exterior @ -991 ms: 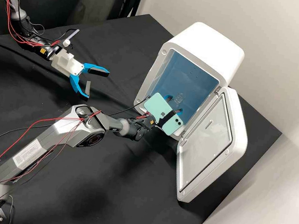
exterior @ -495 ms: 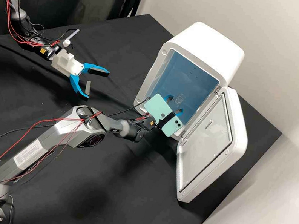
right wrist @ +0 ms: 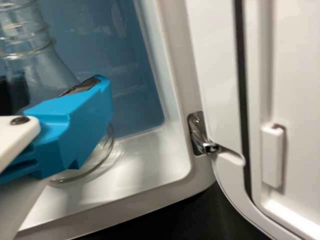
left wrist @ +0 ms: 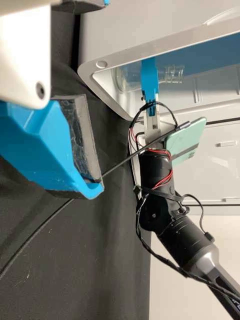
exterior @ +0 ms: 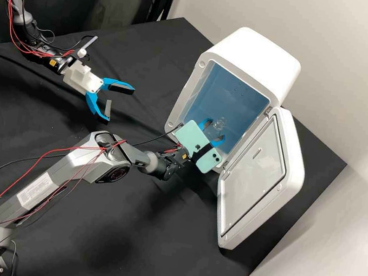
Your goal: Place the flask in the incubator
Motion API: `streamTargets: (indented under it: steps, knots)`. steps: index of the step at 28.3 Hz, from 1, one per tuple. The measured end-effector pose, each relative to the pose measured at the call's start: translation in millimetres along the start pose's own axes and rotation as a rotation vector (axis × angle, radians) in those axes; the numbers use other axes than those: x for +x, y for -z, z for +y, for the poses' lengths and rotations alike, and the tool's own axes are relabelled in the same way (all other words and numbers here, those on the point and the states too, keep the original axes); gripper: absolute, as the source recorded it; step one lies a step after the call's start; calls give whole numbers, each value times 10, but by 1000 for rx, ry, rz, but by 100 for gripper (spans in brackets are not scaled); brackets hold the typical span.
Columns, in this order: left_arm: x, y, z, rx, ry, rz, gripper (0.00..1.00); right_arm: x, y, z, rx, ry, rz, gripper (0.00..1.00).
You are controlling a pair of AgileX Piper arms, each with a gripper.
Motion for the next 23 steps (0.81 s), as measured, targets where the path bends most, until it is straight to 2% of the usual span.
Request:
streamTargets:
  steps: [4,12,20,23]
  knots:
    - [0,0,0,0,0,0,100,-25,-43,26,3,-8,1,0]
    - [0,0,0,0,0,0,100,-52,-114,145,8,-35,-7,0]
    - [-3,12,2,0,-1,4,100,-21,-95,180,4,-37,-17,0]
    - [-13,45,7,-1,-2,13,100,-4,-89,163,3,-33,-21,0]
